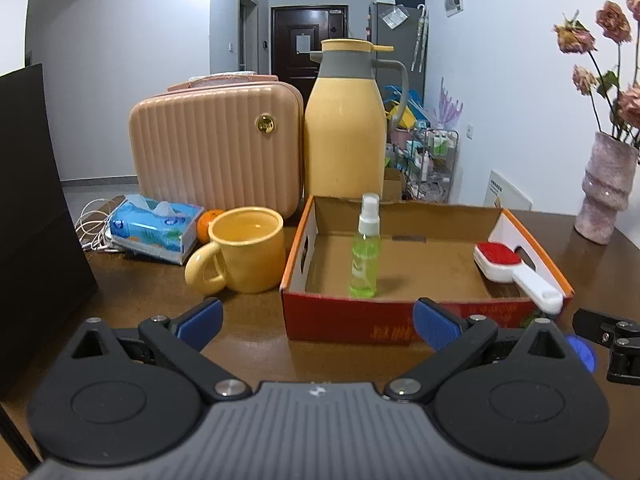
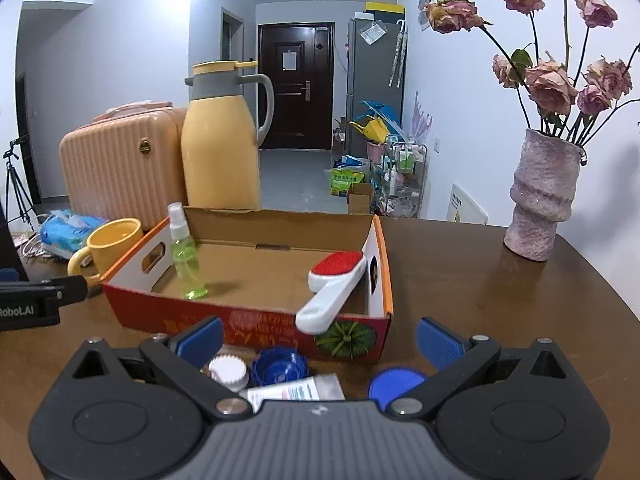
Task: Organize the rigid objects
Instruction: 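Withdraw both tools from the box back toward the scattered caps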
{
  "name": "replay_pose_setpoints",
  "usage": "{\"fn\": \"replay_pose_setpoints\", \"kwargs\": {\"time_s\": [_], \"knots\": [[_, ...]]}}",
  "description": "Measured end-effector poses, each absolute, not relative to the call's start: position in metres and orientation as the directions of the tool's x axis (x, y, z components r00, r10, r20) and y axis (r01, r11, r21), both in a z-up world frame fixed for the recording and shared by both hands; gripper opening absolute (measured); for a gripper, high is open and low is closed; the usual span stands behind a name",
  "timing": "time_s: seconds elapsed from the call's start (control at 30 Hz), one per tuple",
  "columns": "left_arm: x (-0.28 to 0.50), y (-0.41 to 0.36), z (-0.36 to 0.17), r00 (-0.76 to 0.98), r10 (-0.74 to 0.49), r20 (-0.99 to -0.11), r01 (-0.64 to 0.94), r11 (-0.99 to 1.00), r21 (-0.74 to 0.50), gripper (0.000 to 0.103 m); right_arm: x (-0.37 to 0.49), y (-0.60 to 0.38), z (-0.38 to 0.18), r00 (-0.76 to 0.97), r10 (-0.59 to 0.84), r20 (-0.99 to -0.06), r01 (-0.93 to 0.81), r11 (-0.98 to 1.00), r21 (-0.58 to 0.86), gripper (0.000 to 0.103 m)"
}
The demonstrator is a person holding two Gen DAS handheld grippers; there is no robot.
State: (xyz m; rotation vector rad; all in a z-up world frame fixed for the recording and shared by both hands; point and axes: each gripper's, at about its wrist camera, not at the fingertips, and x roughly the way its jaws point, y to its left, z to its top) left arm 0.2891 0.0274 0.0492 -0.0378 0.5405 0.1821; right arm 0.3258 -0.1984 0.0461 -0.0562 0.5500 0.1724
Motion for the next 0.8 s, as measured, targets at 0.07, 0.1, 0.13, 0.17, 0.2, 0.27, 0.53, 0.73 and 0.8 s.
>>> {"fn": "replay_pose_setpoints", "kwargs": {"time_s": [0.07, 0.1, 0.13, 0.17, 0.2, 0.27, 0.53, 0.73, 0.8], "knots": [[0.284, 0.027, 0.047, 0.839, 0.160, -0.520, -0.177, 0.984, 0.017, 0.103, 0.316, -0.199, 0.043, 0.840, 0.151, -0.521, -0.183, 0.983, -0.010, 0.103], [0.281, 0.026, 0.046, 0.838, 0.158, -0.522, -0.175, 0.984, 0.018, 0.103, 0.312, -0.200, 0.042, 0.841, 0.151, -0.519, -0.184, 0.983, -0.012, 0.103], [0.277, 0.026, 0.044, 0.837, 0.156, -0.524, -0.171, 0.985, 0.018, 0.103, 0.306, -0.201, 0.040, 0.843, 0.151, -0.517, -0.186, 0.982, -0.017, 0.103], [0.274, 0.026, 0.043, 0.837, 0.153, -0.525, -0.169, 0.985, 0.018, 0.103, 0.302, -0.201, 0.039, 0.843, 0.149, -0.516, -0.187, 0.982, -0.022, 0.103], [0.270, 0.025, 0.042, 0.838, 0.150, -0.525, -0.165, 0.986, 0.018, 0.103, 0.297, -0.201, 0.037, 0.844, 0.150, -0.515, -0.190, 0.981, -0.025, 0.103], [0.264, 0.024, 0.040, 0.838, 0.144, -0.526, -0.158, 0.987, 0.019, 0.103, 0.288, -0.202, 0.033, 0.845, 0.156, -0.511, -0.199, 0.980, -0.028, 0.103], [0.241, 0.024, 0.029, 0.835, 0.121, -0.536, -0.130, 0.991, 0.022, 0.103, 0.258, -0.203, 0.023, 0.844, 0.179, -0.505, -0.228, 0.973, -0.035, 0.103], [0.232, 0.028, 0.015, 0.825, 0.116, -0.553, -0.121, 0.992, 0.027, 0.103, 0.244, -0.203, 0.014, 0.838, 0.191, -0.511, -0.243, 0.969, -0.036, 0.103], [0.228, 0.031, 0.012, 0.825, 0.115, -0.553, -0.124, 0.992, 0.021, 0.103, 0.239, -0.203, 0.012, 0.839, 0.191, -0.510, -0.246, 0.968, -0.042, 0.103]]}}
